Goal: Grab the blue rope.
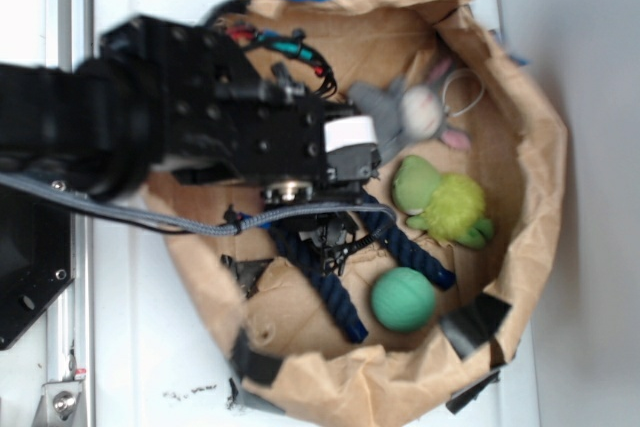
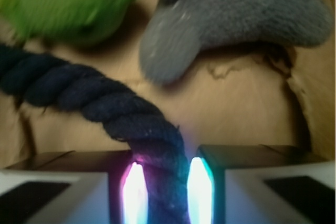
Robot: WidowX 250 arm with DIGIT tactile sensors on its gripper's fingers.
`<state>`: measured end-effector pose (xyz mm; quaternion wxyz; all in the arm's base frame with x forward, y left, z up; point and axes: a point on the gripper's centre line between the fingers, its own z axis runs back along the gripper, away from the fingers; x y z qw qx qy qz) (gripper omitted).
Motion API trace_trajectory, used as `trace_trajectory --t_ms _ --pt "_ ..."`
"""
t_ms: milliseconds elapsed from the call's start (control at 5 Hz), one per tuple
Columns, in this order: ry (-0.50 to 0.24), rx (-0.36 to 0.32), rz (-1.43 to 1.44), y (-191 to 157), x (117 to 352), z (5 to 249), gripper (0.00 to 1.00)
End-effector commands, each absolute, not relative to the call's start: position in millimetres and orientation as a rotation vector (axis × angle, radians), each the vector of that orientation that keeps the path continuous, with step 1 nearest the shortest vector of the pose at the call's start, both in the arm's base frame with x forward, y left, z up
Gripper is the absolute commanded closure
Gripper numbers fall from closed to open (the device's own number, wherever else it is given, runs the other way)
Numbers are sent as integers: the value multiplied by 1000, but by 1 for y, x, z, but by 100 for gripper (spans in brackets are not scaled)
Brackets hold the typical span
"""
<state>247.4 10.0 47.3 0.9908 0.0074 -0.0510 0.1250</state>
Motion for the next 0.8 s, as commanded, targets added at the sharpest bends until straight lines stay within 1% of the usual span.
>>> trace_trajectory --t_ms 0,200,400,600 --pt "-180 38 143 20 249 162 100" --pt "-186 -3 127 31 244 195 100" --pt "-206 -25 129 33 246 203 100" --pt "-191 -18 149 35 251 199 100"
